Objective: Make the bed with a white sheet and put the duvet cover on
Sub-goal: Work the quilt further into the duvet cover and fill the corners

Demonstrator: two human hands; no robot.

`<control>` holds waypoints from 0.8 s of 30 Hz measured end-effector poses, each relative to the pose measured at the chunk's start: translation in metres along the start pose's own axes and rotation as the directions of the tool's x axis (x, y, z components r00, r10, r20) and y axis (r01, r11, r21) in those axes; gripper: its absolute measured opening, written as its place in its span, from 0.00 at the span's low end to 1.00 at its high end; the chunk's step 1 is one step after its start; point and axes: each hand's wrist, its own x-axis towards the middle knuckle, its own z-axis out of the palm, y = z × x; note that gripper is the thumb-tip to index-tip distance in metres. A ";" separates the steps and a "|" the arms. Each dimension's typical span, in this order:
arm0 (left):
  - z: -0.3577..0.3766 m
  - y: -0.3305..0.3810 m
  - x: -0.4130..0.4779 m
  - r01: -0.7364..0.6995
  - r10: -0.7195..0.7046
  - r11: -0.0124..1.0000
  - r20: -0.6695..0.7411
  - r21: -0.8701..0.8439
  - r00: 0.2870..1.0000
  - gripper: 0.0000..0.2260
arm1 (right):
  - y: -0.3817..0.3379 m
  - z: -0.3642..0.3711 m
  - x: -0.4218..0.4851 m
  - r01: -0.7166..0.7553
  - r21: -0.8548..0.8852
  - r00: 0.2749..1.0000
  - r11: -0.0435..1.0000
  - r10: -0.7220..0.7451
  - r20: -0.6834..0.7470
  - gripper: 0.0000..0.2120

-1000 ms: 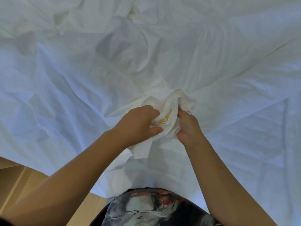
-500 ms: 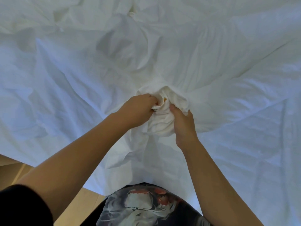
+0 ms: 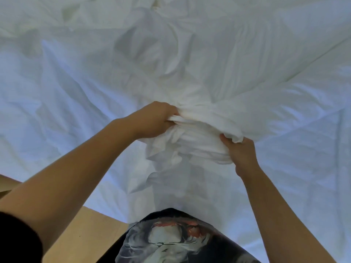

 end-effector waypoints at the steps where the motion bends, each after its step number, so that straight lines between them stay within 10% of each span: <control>1: 0.002 0.001 -0.002 0.000 0.000 1.000 0.001 0.008 1.000 0.09 | 0.006 0.002 0.000 -0.028 0.023 1.000 0.999 0.029 -0.012 0.08; 7: 0.024 0.016 -0.004 0.002 -0.004 0.997 0.016 0.073 1.000 0.07 | 0.011 0.019 0.008 -0.186 0.132 0.973 0.974 0.201 -0.114 0.08; 13: 0.033 0.021 0.006 0.015 -0.104 0.802 0.114 0.598 0.988 0.09 | 0.005 0.018 0.005 -0.142 0.026 0.986 0.989 0.139 0.089 0.09; 17: 0.028 0.014 0.015 0.022 -0.061 0.884 0.070 0.467 0.996 0.10 | 0.000 0.006 -0.001 -0.204 -0.025 0.897 0.979 0.197 0.396 0.22; 24: 0.014 0.020 0.027 0.162 -0.163 0.963 0.015 -0.213 0.987 0.03 | 0.007 0.014 -0.015 -0.342 0.646 0.899 0.682 0.039 0.435 0.17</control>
